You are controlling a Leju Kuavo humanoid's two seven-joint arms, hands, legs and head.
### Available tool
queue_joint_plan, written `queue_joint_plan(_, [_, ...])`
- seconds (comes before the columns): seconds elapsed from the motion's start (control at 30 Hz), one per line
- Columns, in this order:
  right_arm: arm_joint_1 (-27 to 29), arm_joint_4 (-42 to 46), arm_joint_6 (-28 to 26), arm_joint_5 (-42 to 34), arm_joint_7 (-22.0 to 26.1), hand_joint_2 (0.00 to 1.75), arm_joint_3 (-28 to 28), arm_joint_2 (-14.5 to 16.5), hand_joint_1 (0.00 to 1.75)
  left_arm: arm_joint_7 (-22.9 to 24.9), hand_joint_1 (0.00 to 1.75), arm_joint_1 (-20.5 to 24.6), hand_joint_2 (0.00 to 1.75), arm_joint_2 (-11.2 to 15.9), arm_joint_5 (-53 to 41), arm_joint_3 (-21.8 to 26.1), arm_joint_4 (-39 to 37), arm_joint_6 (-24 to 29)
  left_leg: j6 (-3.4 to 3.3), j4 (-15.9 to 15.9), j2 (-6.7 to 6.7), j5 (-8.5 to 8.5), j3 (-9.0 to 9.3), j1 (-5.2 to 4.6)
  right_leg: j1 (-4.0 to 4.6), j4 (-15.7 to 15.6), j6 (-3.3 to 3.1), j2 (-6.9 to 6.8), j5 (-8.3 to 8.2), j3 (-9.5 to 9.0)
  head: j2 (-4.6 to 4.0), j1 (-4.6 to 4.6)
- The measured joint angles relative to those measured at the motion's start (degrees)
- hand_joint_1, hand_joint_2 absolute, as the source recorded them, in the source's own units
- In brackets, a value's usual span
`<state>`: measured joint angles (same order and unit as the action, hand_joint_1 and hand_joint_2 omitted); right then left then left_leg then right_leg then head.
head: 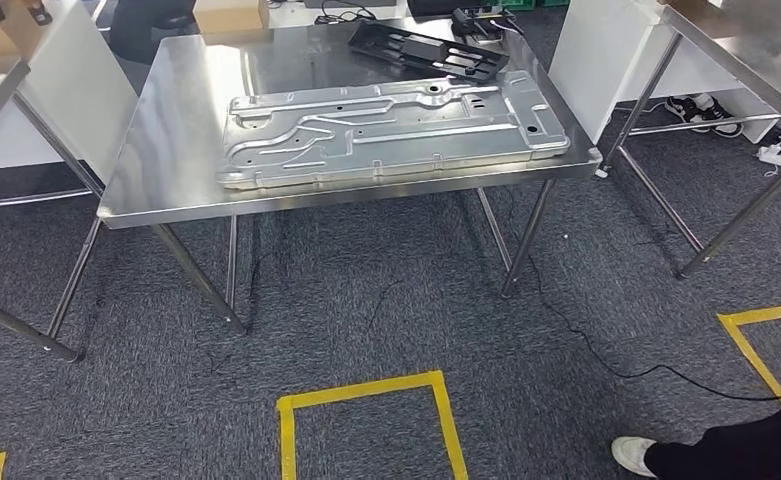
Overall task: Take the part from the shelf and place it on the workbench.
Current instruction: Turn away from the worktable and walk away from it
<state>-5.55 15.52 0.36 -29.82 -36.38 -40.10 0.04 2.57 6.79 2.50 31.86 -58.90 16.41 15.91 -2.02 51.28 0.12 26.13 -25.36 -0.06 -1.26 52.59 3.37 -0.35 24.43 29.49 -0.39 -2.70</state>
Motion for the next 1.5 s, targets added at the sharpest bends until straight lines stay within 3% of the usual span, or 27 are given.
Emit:
queue_joint_plan(0.07, [0.0, -0.4, 0.0, 0.1, -0.1, 0.0, 0.3, 0.0, 0.0, 0.1, 0.0, 0.0, 0.0, 0.0, 0.0, 0.0, 0.0, 0.0, -1.09, -0.3, 0.07, -0.53, -0.68, 0.04, -0.01, 3.0, 0.33, 0.12, 2.45, 1.51, 0.0, 0.06])
queue_joint_plan(0.17, [0.0, -0.9, 0.0, 0.2, -0.2, 0.0, 0.4, 0.0, 0.0, 0.8, 0.0, -0.1, 0.0, -0.1, -0.1, 0.0, -0.1, 0.2, -2.37, -0.4, 0.13, -1.47, -1.77, -0.55, 0.1, 14.6, 0.3, 0.24, 9.33, 6.0, 0.0, 0.24])
queue_joint_plan(0.2, [0.0, -1.0, 0.0, 0.2, -0.2, 0.0, 0.4, 0.1, 0.0, 1.0, 0.0, -0.2, 0.0, -0.1, -0.1, 0.0, -0.1, 0.2, -2.54, -0.3, 0.16, -1.75, -2.09, -0.84, 0.19, 17.5, 0.25, 0.25, 10.13, 6.86, 0.0, 0.3])
queue_joint_plan(0.23, [0.1, -1.1, 0.0, 0.3, -0.2, 0.0, 0.4, 0.1, 0.0, 1.2, 0.0, -0.3, 0.0, -0.2, -0.1, 0.0, -0.1, 0.2, -2.65, -0.3, 0.18, -1.99, -2.35, -1.12, 0.29, 18.3, 0.11, 0.26, 9.74, 6.69, 0.0, 0.3])
queue_joint_plan(0.27, [0.1, -1.2, 0.0, 0.3, -0.2, 0.0, 0.4, 0.1, 0.0, 1.4, 0.0, -0.4, 0.0, -0.2, -0.1, 0.0, -0.1, 0.3, -2.7, -0.2, 0.19, -2.19, -2.56, -1.36, 0.38, 16.7, -0.12, 0.26, 8.37, 5.32, 0.0, 0.3])
queue_joint_plan(0.33, [0.1, -1.4, 0.0, 0.4, -0.1, 0.0, 0.4, 0.1, 0.0, 1.8, 0.0, -0.4, 0.0, -0.3, -0.1, 0.0, -0.2, 0.4, -2.64, 0.0, 0.19, -2.42, -2.85, -1.71, 0.67, 8.0, -0.85, 0.27, 5.05, -0.05, 0.0, 0.3])
queue_joint_plan(0.4, [0.1, -1.5, 0.0, 0.5, 0.1, 0.0, 0.4, 0.2, 0.0, 2.1, 0.0, -0.4, 0.0, -0.4, 0.0, 0.0, -0.2, 0.5, -2.37, 0.5, 0.26, -2.59, -3.25, -2.02, 1.01, 1.1, -1.45, 0.26, 3.54, -3.87, 0.0, 0.3])
queue_joint_plan(0.53, [0.0, -1.6, -0.1, 0.9, 0.3, 0.0, 0.4, 0.6, 0.0, 2.1, 0.0, -0.3, 0.0, -0.4, 0.1, 0.0, -0.3, 0.5, -1.21, 1.8, 0.26, -2.26, -4.23, -1.98, 0.84, -0.7, -2.33, 0.21, 2.99, -3.86, 0.0, 0.25])
queue_joint_plan(0.6, [-0.1, -1.7, -0.2, 1.0, 0.4, 0.0, 0.4, 0.8, 0.0, 2.1, 0.0, -0.4, 0.0, -0.4, 0.1, 0.0, -0.3, 0.5, -0.1, 6.8, 0.11, 1.2, -6.28, -1.45, 0.47, -0.8, -2.97, 0.07, 2.46, -3.43, 0.0, 0.19])
queue_joint_plan(0.67, [0.0, -1.8, -0.2, 1.0, 0.5, 0.0, 0.4, 0.8, 0.0, 2.1, 0.0, -0.5, 0.0, -0.4, 0.1, 0.0, -0.4, 0.5, 0.96, 15.2, 0.08, 5.69, -9.65, -0.52, 0.42, -0.8, -3.16, -0.08, 2.05, -2.79, 0.0, 0.15])
queue_joint_plan(0.7, [0.0, -1.8, -0.2, 1.1, 0.7, 0.0, 0.4, 0.8, 0.0, 2.1, 0.0, -0.5, 0.0, -0.4, 0.1, 0.0, -0.4, 0.5, 1.35, 18.4, 0.08, 6.87, -10.82, -0.06, 0.38, -0.8, -3.1, -0.17, 1.88, -2.53, 0.0, 0.14])
queue_joint_plan(0.73, [0.1, -1.8, -0.2, 1.2, 0.8, 0.0, 0.4, 0.8, 0.0, 2.1, 0.0, -0.6, 0.0, -0.4, 0.1, 0.0, -0.4, 0.4, 1.65, 19.6, 0.09, 6.84, -11.05, 0.32, 0.33, -0.7, -2.98, -0.23, 1.75, -2.34, 0.0, 0.13])
queue_joint_plan(0.77, [0.1, -1.8, -0.2, 1.4, 1.0, 0.0, 0.3, 0.9, 0.0, 2.1, 0.0, -0.7, 0.0, -0.4, 0.1, 0.0, -0.4, 0.4, 1.89, 18.2, 0.13, 5.63, -10.08, 0.63, 0.26, -0.7, -2.83, -0.33, 1.64, -2.25, 0.0, 0.13])
queue_joint_plan(0.83, [0.2, -1.9, -0.2, 1.7, 1.4, 0.0, 0.3, 0.9, 0.0, 2.1, 0.0, -0.7, 0.0, -0.4, 0.1, 0.0, -0.4, 0.4, 2.16, 9.6, 1.09, 1.59, -5.43, 0.93, 0.14, -0.7, -2.52, -0.7, 1.54, -2.28, 0.0, 0.13])
queue_joint_plan(0.9, [0.1, -1.9, -0.2, 2.0, 1.6, 0.0, 0.3, 0.9, 0.0, 2.1, 0.0, -0.4, 0.0, -0.5, 0.0, 0.0, -0.4, 0.4, 1.76, 2.2, 2.22, -0.68, -1.73, 0.6, 0.23, -0.7, -1.94, -1.21, 1.47, -2.28, 0.0, 0.16])
queue_joint_plan(1.0, [-0.1, -2.0, -0.2, 2.1, 1.8, 0.0, 0.3, 0.9, 0.0, 2.1, 0.0, -0.2, 0.0, -0.7, 0.0, 0.0, -0.4, 0.5, 0.3, 0.4, 1.62, -0.86, -1.56, 0.18, 0.33, -0.7, -0.77, -2.18, 1.49, -2.19, 0.01, 0.23])
queue_joint_plan(1.07, [-0.2, -2.0, -0.2, 2.1, 1.9, 0.0, 0.2, 0.9, 0.0, 2.1, 0.0, -0.3, 0.0, -0.8, 0.0, 0.0, -0.4, 0.5, -0.7, 0.2, 0.85, -1.29, -1.84, 0.22, 0.19, 1.0, -0.2, -1.81, 3.02, -1.49, 0.02, 0.29])
queue_joint_plan(1.1, [-0.2, -2.0, -0.3, 2.1, 2.0, 0.0, 0.2, 0.8, 0.0, 2.1, 0.0, -0.3, 0.0, -0.8, 0.0, 0.0, -0.4, 0.5, -1.17, 0.1, 0.52, -1.57, -2.01, 0.23, 0.15, 3.8, -0.06, -1.25, 4.9, -0.27, 0.02, 0.31])
queue_joint_plan(1.17, [-0.1, -2.1, -0.4, 2.1, 2.2, 0.0, 0.2, 0.8, 0.0, 2.0, 0.0, -0.3, 0.0, -0.9, 0.0, 0.0, -0.4, 0.5, -1.76, 0.1, -0.11, -1.88, -2.51, -0.06, 0.2, 12.4, -0.09, -0.25, 9.38, 3.56, 0.02, 0.33])
queue_joint_plan(1.2, [-0.1, -2.2, -0.4, 2.1, 2.3, 0.0, 0.2, 0.8, 0.0, 2.0, 0.0, -0.4, 0.0, -1.0, 0.0, -0.1, -0.4, 0.5, -1.91, 0.1, -0.48, -1.99, -2.69, -0.22, 0.24, 16.3, -0.12, -0.03, 10.87, 5.32, 0.02, 0.33])
queue_joint_plan(1.23, [-0.1, -2.3, -0.4, 2.2, 2.3, 0.0, 0.2, 0.8, 0.0, 2.0, 0.0, -0.4, 0.0, -1.0, 0.0, -0.1, -0.4, 0.5, -1.99, 0.2, -0.91, -2.07, -2.8, -0.36, 0.26, 18.2, -0.18, 0.06, 11.16, 6.14, 0.03, 0.33])
queue_joint_plan(1.27, [-0.1, -2.3, -0.4, 2.2, 2.4, 0.0, 0.2, 0.8, 0.0, 2.0, 0.0, -0.5, 0.0, -1.1, 0.0, -0.1, -0.4, 0.5, -2.02, 0.2, -1.42, -2.13, -2.84, -0.46, 0.26, 17.7, -0.27, 0.18, 10.19, 5.74, 0.03, 0.32])
queue_joint_plan(1.3, [0.0, -2.3, -0.5, 2.2, 2.5, 0.0, 0.2, 0.8, 0.0, 2.0, 0.0, -0.5, 0.0, -1.2, 0.0, -0.1, -0.4, 0.5, -2.0, 0.4, -1.98, -2.14, -2.85, -0.5, 0.24, 14.7, -0.41, 0.49, 8.28, 4.2, 0.04, 0.32])
queue_joint_plan(1.37, [0.1, -2.3, -0.5, 2.2, 2.5, 0.0, 0.2, 0.7, 0.0, 2.0, 0.0, -0.4, 0.0, -1.3, 0.0, -0.1, -0.4, 0.6, -1.81, 0.9, -3.12, -2.07, -3.12, -0.54, 0.13, 6.0, -0.66, 2.74, 4.37, -0.01, 0.04, 0.33])
queue_joint_plan(1.43, [0.1, -2.5, -0.5, 2.2, 2.6, 0.0, 0.2, 0.6, 0.0, 2.0, 0.0, -0.2, 0.0, -1.4, 0.0, -0.1, -0.4, 0.6, -1.36, 1.7, -3.97, -2.04, -3.89, -0.7, 0.0, 1.5, -0.86, 4.51, 2.99, -1.81, 0.05, 0.32])
queue_joint_plan(1.5, [-0.1, -2.6, -0.5, 2.2, 2.6, 0.0, 0.2, 0.6, 0.0, 2.1, 0.0, -0.2, 0.0, -1.4, -0.1, -0.1, -0.5, 0.6, -0.76, 2.0, -4.83, -2.26, -4.53, -0.74, -0.02, 1.1, -1.28, 3.87, 2.87, -1.63, 0.07, 0.29])
